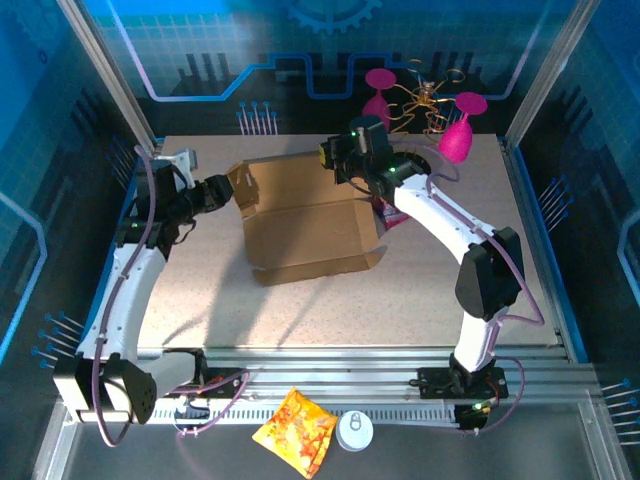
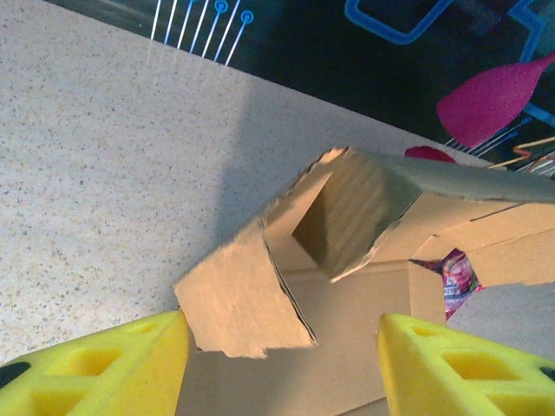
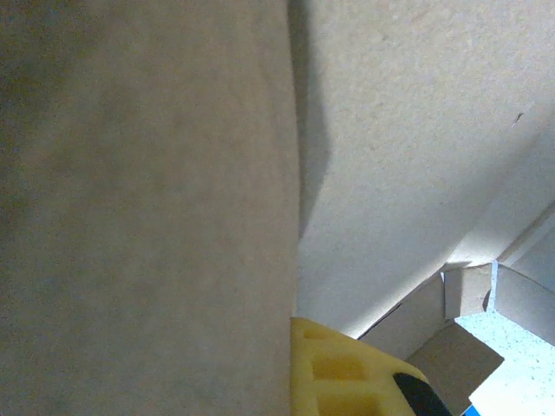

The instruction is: Fold the paper box

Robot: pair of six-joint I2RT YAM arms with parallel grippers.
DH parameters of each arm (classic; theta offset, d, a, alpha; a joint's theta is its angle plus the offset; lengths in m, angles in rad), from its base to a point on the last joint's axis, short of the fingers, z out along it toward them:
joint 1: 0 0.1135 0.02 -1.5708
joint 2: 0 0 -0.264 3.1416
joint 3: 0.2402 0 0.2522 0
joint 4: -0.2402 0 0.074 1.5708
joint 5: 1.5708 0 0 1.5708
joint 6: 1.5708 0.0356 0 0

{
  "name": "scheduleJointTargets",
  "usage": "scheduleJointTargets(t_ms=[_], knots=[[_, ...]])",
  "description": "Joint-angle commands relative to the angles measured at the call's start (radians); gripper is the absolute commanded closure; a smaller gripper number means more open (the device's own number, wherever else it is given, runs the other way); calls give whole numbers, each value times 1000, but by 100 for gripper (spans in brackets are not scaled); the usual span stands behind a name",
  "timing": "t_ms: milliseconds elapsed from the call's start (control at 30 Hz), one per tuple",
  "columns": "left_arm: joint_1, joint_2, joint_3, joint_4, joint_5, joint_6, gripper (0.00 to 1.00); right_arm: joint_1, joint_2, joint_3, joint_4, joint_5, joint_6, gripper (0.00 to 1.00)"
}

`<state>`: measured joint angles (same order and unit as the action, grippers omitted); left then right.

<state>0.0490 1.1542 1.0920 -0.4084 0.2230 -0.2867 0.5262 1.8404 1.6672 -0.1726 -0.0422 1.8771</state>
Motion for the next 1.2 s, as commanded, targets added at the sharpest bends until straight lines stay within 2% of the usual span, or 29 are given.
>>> scheduleJointTargets(t_ms=[0,233,333,500,600,700,800,900,1000,1167], knots=[[-8,54,37,-104,-28,88,40,-14,8,21,6,-22,2,100],[-33,137,52,-102,-63,137,41,-9,14,6,22,-38,1,100],[-49,169,54,-88,-83,128,46,-1,16,-8,25,-36,-6,100],[-54,204,57,-85,-168,88,70,21,56,-6,59,-27,6,100],[-55,221,59,-87,-191,71,81,37,80,11,76,-12,16,100],[-55,231,63,-97,-214,41,87,49,94,19,98,7,19,100],[-55,227,49,-112,-253,-35,100,59,98,5,121,39,23,100],[-64,215,9,-104,-278,-102,100,69,106,-18,182,64,33,100],[-66,200,-29,-69,-233,-140,100,76,125,-31,249,63,28,100],[-64,160,-76,-50,-210,-102,100,71,145,-56,297,30,-20,100]])
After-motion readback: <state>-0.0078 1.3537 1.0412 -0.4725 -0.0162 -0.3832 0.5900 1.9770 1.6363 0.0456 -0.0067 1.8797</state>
